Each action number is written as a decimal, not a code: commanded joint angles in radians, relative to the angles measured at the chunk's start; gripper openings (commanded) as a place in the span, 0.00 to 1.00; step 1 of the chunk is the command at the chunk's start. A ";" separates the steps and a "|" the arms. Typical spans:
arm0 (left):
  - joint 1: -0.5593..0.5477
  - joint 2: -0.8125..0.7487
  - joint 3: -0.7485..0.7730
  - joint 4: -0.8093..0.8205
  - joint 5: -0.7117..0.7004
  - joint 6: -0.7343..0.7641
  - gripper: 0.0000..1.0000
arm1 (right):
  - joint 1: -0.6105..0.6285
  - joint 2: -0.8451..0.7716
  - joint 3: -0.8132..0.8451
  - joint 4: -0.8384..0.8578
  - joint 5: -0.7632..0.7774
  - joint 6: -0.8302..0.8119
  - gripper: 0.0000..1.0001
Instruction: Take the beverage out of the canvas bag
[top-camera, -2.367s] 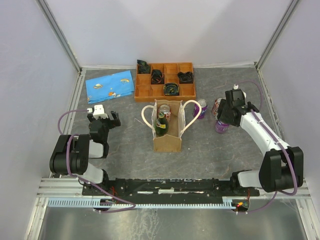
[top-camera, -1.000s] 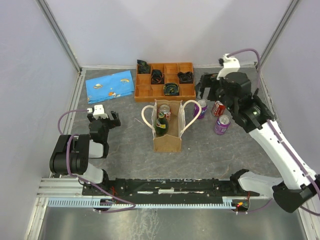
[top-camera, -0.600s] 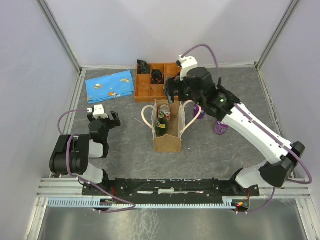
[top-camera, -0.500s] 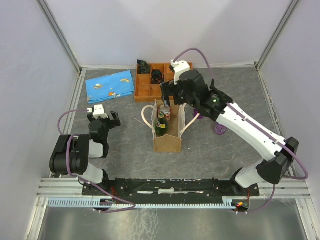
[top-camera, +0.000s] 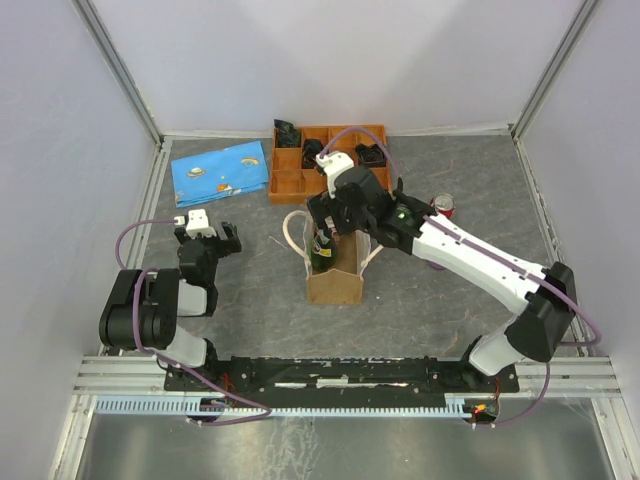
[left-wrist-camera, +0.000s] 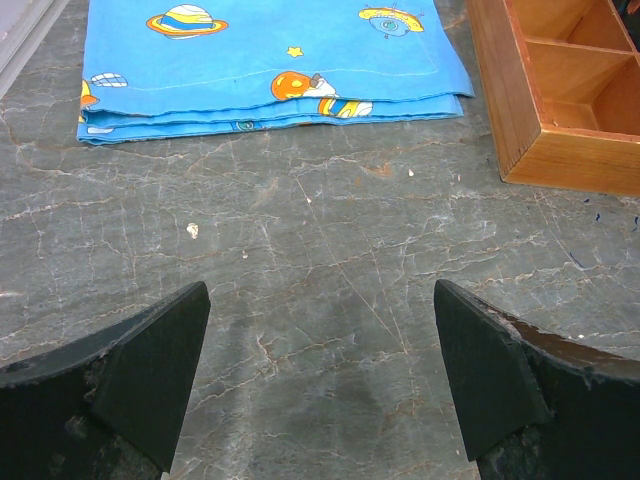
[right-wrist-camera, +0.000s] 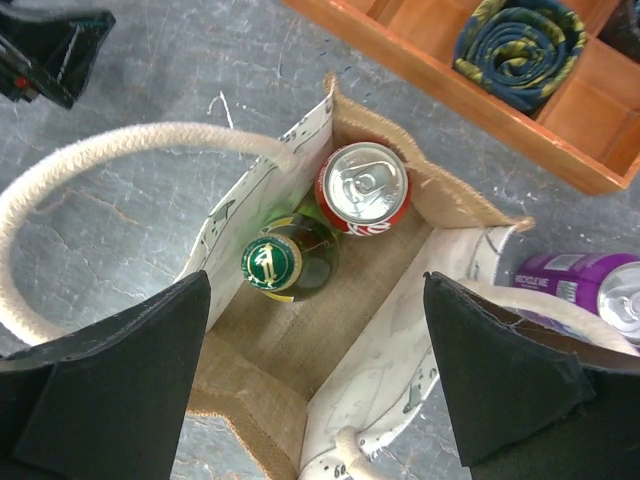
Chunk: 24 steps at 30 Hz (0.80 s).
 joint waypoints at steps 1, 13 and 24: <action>-0.003 0.006 0.023 0.039 -0.003 0.044 0.99 | 0.019 0.023 -0.041 0.100 -0.032 -0.046 0.93; -0.003 0.006 0.023 0.040 -0.003 0.043 0.99 | 0.019 0.053 -0.149 0.259 -0.081 -0.072 0.70; -0.003 0.005 0.023 0.040 -0.004 0.044 0.99 | 0.019 0.105 -0.148 0.298 -0.095 -0.064 0.58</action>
